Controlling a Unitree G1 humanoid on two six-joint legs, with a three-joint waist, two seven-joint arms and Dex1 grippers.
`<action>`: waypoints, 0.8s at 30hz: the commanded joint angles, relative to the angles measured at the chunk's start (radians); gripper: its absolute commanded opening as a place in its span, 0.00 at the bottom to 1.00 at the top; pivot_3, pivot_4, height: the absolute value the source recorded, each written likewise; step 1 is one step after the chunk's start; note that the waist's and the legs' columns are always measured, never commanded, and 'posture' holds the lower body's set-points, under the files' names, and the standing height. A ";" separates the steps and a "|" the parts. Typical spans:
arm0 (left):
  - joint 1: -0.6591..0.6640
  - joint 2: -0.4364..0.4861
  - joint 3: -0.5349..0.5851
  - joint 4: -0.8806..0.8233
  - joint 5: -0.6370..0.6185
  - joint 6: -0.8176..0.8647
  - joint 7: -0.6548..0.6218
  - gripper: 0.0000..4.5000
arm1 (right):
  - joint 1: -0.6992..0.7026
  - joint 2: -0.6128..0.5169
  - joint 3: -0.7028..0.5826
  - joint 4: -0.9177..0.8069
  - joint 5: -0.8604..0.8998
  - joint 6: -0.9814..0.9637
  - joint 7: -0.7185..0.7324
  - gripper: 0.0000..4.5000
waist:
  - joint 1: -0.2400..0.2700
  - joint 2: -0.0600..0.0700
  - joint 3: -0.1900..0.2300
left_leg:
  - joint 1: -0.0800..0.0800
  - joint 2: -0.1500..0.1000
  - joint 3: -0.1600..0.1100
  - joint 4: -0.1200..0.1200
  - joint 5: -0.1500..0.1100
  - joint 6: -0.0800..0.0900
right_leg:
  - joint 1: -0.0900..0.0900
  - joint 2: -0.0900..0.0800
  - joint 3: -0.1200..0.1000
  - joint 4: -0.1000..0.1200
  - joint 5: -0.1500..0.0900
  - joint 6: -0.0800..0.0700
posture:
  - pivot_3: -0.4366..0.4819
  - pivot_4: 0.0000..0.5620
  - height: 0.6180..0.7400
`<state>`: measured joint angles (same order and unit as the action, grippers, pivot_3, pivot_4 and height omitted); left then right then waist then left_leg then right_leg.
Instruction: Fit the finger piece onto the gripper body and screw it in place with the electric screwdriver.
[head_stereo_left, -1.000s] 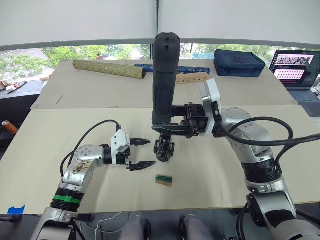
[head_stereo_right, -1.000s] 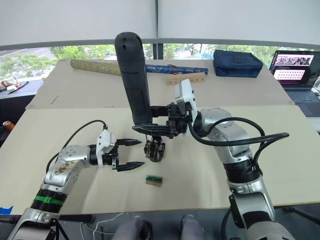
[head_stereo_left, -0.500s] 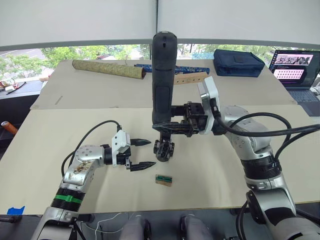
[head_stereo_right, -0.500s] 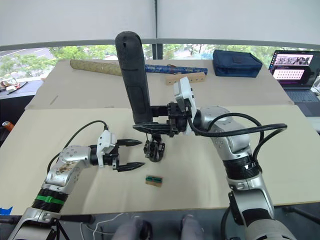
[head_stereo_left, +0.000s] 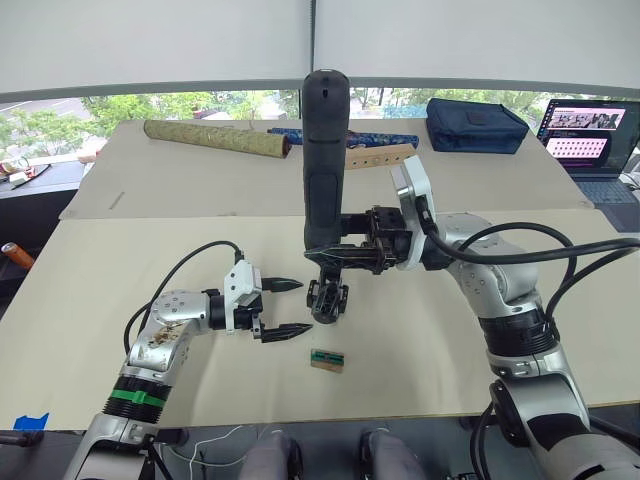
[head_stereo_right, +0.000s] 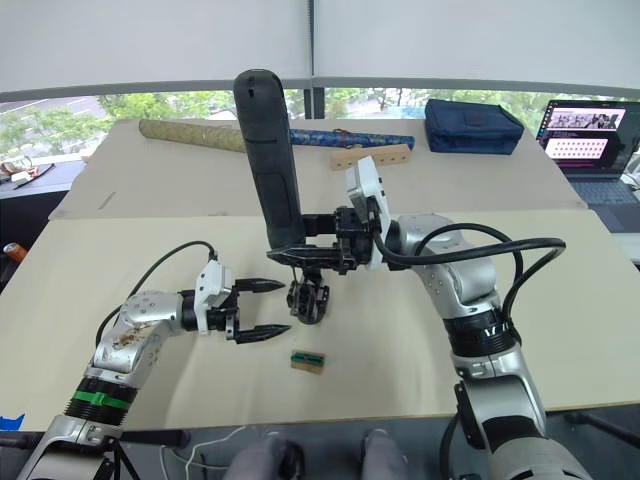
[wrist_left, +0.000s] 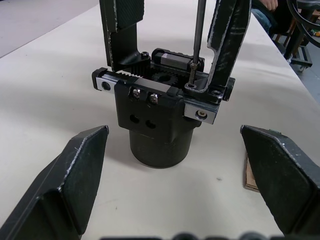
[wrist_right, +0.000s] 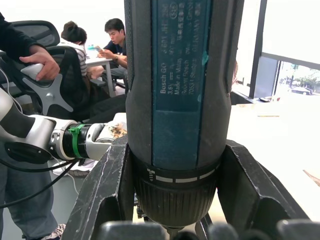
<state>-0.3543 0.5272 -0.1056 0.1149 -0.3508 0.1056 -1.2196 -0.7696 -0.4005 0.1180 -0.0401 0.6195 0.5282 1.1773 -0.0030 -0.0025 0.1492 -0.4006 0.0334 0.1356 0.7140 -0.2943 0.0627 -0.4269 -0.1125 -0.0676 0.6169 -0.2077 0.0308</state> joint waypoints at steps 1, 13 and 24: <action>0.000 -0.003 0.000 -0.017 0.004 -0.023 0.000 1.00 | -0.034 0.009 -0.026 -0.033 0.018 -0.020 0.003 0.42 | 0.000 0.000 0.000 | 0.000 0.000 0.000 0.000 0.000 0.000 | 0.000 0.000 0.000 0.000 0.000 0.000 | 0.48 0.27 1.00; 0.006 -0.006 0.004 -0.020 0.006 -0.021 0.002 1.00 | -0.034 0.024 -0.024 -0.039 0.015 -0.014 -0.001 0.42 | -0.001 0.000 0.000 | 0.000 0.000 0.000 0.000 0.000 0.000 | 0.000 0.000 0.000 0.000 0.000 0.000 | 0.48 0.27 1.00; 0.006 -0.008 0.005 -0.015 0.007 -0.022 0.006 1.00 | -0.030 0.031 -0.022 -0.041 0.011 -0.013 -0.002 0.42 | -0.001 0.000 0.000 | 0.000 0.000 0.000 0.000 0.000 0.000 | 0.000 0.000 0.000 0.000 0.000 0.000 | 0.48 0.27 1.00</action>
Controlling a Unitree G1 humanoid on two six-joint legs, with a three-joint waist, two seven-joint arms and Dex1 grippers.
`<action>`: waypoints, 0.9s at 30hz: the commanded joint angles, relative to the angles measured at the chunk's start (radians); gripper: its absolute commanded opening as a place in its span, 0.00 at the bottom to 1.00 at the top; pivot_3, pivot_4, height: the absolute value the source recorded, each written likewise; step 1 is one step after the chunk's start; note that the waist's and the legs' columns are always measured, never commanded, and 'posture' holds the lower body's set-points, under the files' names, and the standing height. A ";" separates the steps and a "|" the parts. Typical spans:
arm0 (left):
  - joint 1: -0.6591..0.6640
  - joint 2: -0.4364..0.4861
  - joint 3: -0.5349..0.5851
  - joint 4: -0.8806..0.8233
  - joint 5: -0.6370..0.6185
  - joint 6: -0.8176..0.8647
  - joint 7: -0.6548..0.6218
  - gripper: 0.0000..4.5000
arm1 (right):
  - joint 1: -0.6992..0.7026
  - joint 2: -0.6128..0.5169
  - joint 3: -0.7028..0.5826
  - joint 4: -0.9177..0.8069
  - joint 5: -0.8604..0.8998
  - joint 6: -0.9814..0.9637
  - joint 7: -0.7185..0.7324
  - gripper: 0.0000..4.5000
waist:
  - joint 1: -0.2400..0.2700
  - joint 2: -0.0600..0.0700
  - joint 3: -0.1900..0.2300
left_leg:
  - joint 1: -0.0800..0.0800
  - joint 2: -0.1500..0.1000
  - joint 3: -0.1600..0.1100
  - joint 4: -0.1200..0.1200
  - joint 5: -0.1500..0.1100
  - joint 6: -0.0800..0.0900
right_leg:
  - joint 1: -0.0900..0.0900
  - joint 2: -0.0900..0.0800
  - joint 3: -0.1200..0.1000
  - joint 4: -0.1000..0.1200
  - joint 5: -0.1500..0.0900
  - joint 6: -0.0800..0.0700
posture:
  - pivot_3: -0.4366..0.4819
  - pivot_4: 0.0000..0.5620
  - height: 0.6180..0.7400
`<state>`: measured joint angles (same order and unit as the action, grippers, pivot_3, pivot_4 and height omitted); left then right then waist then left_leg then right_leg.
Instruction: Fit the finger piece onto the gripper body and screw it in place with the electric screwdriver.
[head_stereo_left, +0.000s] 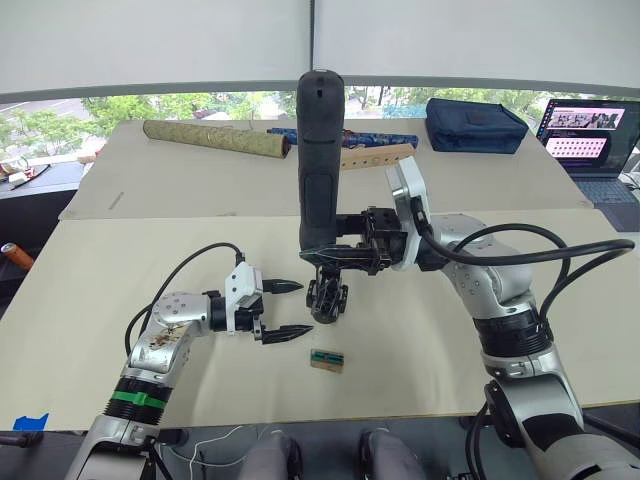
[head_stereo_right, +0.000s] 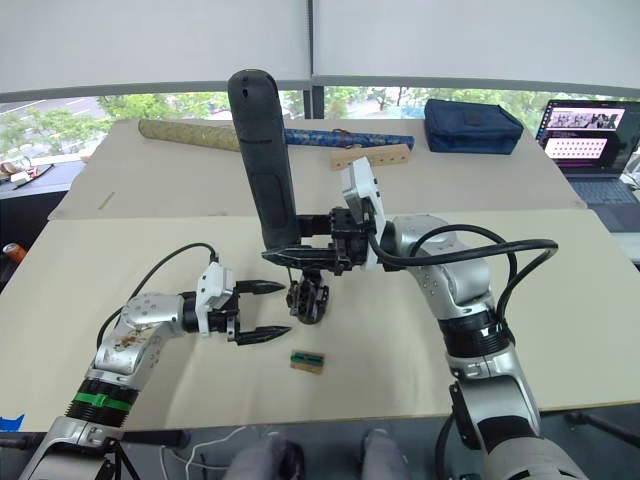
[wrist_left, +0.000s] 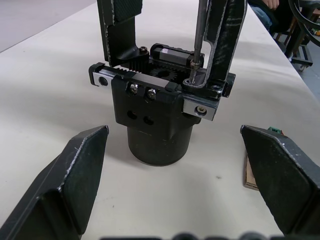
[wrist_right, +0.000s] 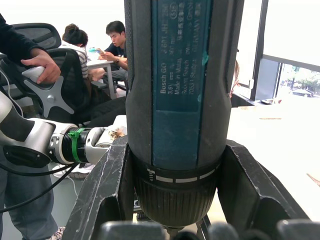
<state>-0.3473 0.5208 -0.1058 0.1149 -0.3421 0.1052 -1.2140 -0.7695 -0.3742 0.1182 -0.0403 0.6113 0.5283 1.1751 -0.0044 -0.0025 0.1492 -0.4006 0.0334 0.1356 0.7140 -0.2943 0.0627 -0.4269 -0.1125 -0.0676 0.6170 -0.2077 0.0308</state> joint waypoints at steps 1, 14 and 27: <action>-0.002 -0.002 0.005 -0.014 -0.001 -0.022 0.000 1.00 | -0.029 0.004 -0.021 -0.040 0.019 -0.013 0.000 0.42 | 0.000 0.000 0.000 | 0.000 0.000 0.000 0.000 0.000 0.000 | 0.000 0.000 0.000 0.000 0.000 0.000 | 0.48 0.27 1.00; -0.001 -0.005 0.003 -0.014 -0.001 -0.023 0.001 1.00 | -0.024 -0.017 -0.019 -0.045 0.006 -0.018 0.014 0.42 | -0.001 0.000 0.000 | 0.000 0.000 0.000 0.000 0.000 0.000 | 0.000 0.000 0.000 0.000 0.000 0.000 | 0.48 0.27 1.00; 0.001 -0.001 0.002 -0.019 -0.001 -0.021 -0.001 1.00 | -0.019 -0.025 -0.021 -0.052 0.010 -0.017 0.021 0.42 | -0.001 0.000 0.000 | 0.000 0.000 0.000 0.000 0.000 0.000 | 0.000 0.000 0.000 0.000 0.000 0.000 | 0.48 0.27 1.00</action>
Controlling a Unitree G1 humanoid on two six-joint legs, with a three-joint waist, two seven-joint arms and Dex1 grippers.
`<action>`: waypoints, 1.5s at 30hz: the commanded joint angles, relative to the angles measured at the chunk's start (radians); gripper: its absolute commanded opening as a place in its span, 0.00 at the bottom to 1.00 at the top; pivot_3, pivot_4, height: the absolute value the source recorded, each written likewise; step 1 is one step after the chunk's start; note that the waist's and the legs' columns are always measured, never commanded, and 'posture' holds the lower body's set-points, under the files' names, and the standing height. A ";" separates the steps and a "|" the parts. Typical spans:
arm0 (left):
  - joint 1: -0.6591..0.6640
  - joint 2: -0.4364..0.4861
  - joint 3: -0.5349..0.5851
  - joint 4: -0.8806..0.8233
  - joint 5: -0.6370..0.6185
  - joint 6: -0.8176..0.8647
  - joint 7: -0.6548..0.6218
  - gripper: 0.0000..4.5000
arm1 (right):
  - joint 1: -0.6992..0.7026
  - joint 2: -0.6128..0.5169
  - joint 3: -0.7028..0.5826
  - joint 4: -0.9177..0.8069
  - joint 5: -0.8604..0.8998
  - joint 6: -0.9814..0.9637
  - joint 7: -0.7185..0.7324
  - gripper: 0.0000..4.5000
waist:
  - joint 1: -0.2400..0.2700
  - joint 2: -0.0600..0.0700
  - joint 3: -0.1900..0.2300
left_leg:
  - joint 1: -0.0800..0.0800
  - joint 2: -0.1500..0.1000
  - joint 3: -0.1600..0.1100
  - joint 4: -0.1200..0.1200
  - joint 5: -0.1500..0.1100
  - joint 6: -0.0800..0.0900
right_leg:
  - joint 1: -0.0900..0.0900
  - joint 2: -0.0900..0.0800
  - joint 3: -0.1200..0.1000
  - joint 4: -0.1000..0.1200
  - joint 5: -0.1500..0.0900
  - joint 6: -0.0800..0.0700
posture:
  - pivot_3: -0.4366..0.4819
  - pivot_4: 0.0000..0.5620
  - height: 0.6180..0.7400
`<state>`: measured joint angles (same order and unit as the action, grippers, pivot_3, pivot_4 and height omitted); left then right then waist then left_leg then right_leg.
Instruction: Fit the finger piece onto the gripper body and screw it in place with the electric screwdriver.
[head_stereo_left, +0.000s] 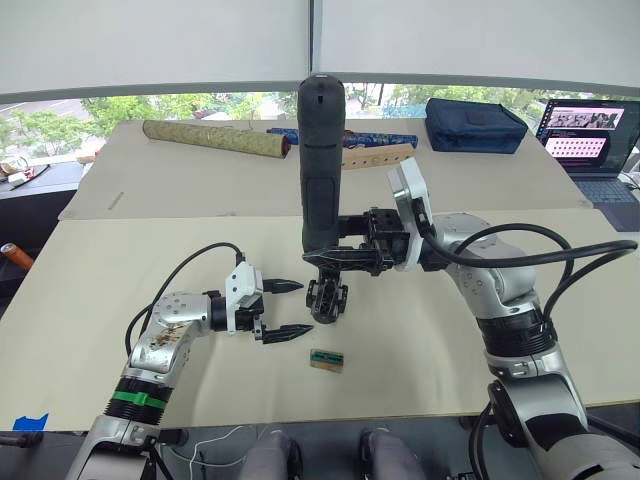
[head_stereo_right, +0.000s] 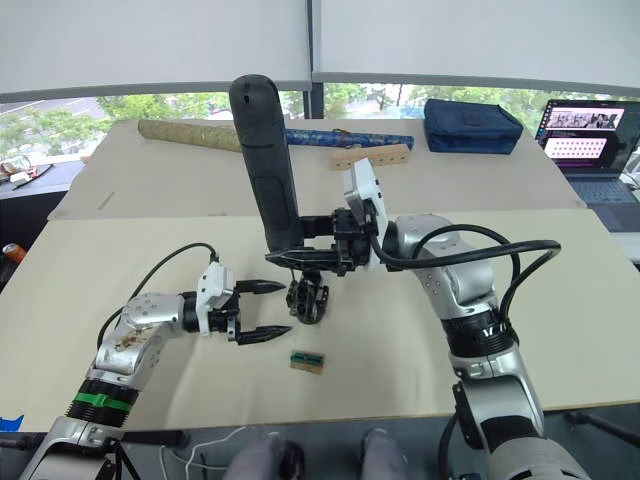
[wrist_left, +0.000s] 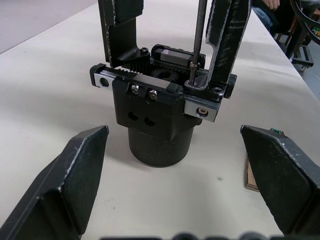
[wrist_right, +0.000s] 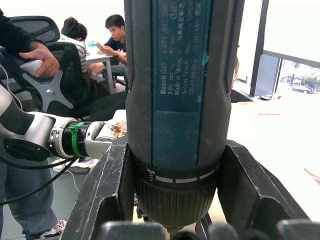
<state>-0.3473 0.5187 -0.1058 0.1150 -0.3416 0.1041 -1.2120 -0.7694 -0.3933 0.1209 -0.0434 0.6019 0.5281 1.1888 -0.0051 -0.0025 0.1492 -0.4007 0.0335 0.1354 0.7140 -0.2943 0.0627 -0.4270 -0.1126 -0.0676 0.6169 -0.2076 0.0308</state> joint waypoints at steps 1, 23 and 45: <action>0.001 0.001 0.002 -0.019 -0.001 -0.020 -0.003 1.00 | -0.018 -0.006 -0.024 -0.049 0.019 -0.017 0.008 0.42 | 0.000 0.000 0.000 | 0.000 0.000 0.000 0.000 0.000 0.000 | 0.000 0.000 0.000 0.000 0.000 0.000 | 0.48 0.27 1.00; -0.016 -0.024 -0.031 0.019 0.051 -0.039 0.026 1.00 | 0.010 0.020 -0.009 -0.029 -0.018 -0.057 -0.007 0.42 | -0.001 0.000 0.000 | 0.000 0.000 0.000 0.000 0.000 0.000 | 0.000 0.000 0.000 0.000 0.000 0.000 | 0.48 0.27 1.00; -0.161 -0.135 -0.081 0.293 0.117 -0.163 -0.019 1.00 | 0.012 0.014 -0.008 -0.044 -0.019 -0.043 -0.023 0.42 | -0.002 0.000 0.000 | 0.000 -0.001 0.001 0.000 0.000 0.000 | 0.000 0.000 0.000 0.000 0.000 0.000 | 0.48 0.27 1.00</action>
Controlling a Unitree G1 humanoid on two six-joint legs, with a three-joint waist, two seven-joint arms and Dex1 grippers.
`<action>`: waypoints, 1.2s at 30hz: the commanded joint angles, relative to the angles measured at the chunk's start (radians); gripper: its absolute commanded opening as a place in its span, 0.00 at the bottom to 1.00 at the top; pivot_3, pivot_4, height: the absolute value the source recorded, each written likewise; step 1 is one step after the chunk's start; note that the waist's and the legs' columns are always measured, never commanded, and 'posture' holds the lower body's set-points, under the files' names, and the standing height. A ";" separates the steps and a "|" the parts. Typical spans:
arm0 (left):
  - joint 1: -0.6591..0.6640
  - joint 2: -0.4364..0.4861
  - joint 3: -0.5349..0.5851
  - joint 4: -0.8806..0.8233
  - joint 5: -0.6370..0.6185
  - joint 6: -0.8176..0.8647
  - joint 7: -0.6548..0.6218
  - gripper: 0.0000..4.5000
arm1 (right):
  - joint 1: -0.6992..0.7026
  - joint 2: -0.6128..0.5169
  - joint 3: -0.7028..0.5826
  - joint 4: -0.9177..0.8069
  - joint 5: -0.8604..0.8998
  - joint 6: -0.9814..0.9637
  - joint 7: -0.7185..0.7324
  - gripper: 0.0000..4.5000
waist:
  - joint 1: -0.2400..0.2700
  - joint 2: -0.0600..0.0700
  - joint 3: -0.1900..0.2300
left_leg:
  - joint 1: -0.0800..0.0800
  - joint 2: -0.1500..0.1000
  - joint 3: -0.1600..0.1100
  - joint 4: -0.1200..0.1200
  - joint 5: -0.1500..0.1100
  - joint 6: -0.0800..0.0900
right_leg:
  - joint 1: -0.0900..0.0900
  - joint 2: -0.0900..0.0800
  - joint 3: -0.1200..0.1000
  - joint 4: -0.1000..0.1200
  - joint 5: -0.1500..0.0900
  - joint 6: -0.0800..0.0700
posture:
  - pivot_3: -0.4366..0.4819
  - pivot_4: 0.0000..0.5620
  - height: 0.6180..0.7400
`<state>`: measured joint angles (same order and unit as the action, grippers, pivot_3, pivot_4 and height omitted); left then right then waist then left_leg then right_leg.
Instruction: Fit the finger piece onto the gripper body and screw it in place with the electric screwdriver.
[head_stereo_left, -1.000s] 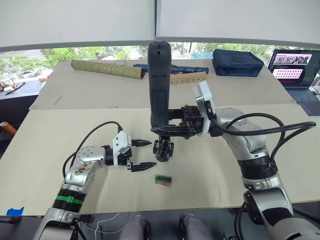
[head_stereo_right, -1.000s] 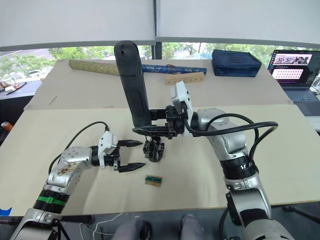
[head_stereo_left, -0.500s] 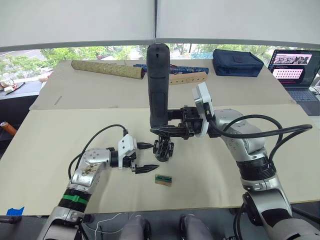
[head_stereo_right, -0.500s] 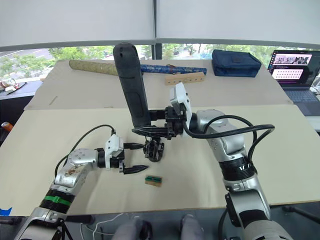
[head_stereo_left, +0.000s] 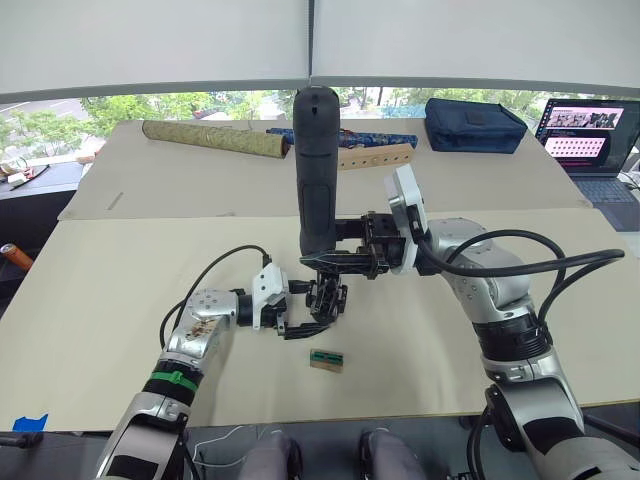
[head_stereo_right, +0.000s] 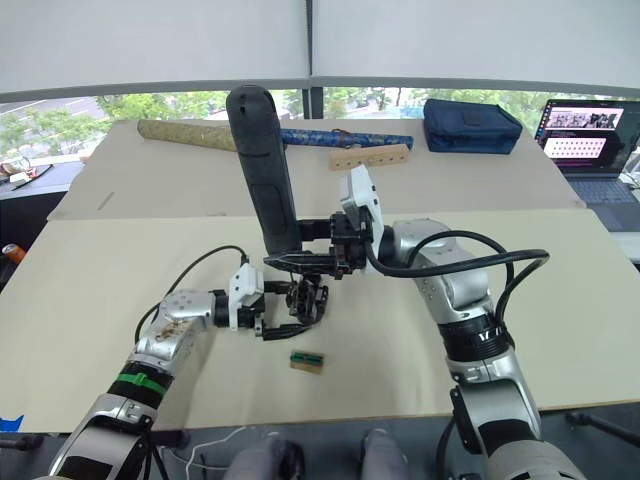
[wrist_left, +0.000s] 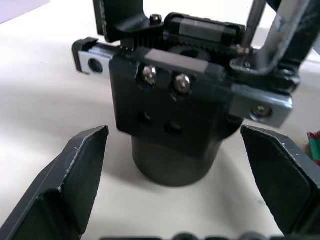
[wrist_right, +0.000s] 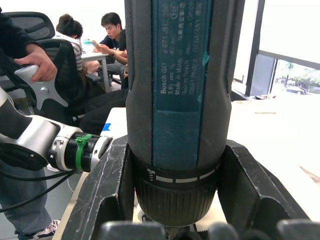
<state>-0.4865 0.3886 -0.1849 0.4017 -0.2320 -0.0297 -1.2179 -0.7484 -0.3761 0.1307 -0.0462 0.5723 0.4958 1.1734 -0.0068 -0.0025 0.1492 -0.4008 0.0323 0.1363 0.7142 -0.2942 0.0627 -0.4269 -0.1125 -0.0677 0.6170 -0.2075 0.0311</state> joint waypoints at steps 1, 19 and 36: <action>-0.025 -0.007 -0.003 0.011 0.008 -0.032 -0.015 1.00 | -0.009 -0.004 -0.018 -0.042 0.010 -0.010 -0.009 0.42 | 0.000 0.000 0.000 | 0.000 0.000 0.000 0.000 0.000 0.000 | 0.000 0.000 0.000 0.000 0.000 0.000 | 0.48 0.27 1.00; -0.033 -0.030 -0.025 0.056 0.066 -0.057 0.004 0.51 | 0.019 0.007 0.004 -0.027 -0.010 -0.008 -0.048 0.42 | 0.001 0.000 0.000 | 0.001 0.001 -0.002 0.000 0.000 0.000 | 0.001 0.000 0.000 0.000 0.000 0.000 | 0.48 0.27 1.00; -0.003 -0.023 -0.023 0.026 0.061 -0.021 0.005 0.51 | 0.115 0.001 0.065 -0.029 -0.054 -0.027 -0.087 0.42 | 0.000 -0.001 -0.003 | 0.004 0.001 -0.002 0.000 0.000 0.000 | 0.004 -0.001 0.000 0.000 0.000 0.000 | 0.48 0.27 1.00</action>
<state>-0.5045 0.3658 -0.1955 0.4419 -0.1725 -0.0612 -1.2051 -0.6629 -0.3650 0.1480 -0.1056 0.5689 0.4461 1.0887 -0.0067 -0.0031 0.1461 -0.3968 0.0337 0.1339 0.7143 -0.2943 0.0629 -0.4232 -0.1131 -0.0673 0.6174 -0.2073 0.0313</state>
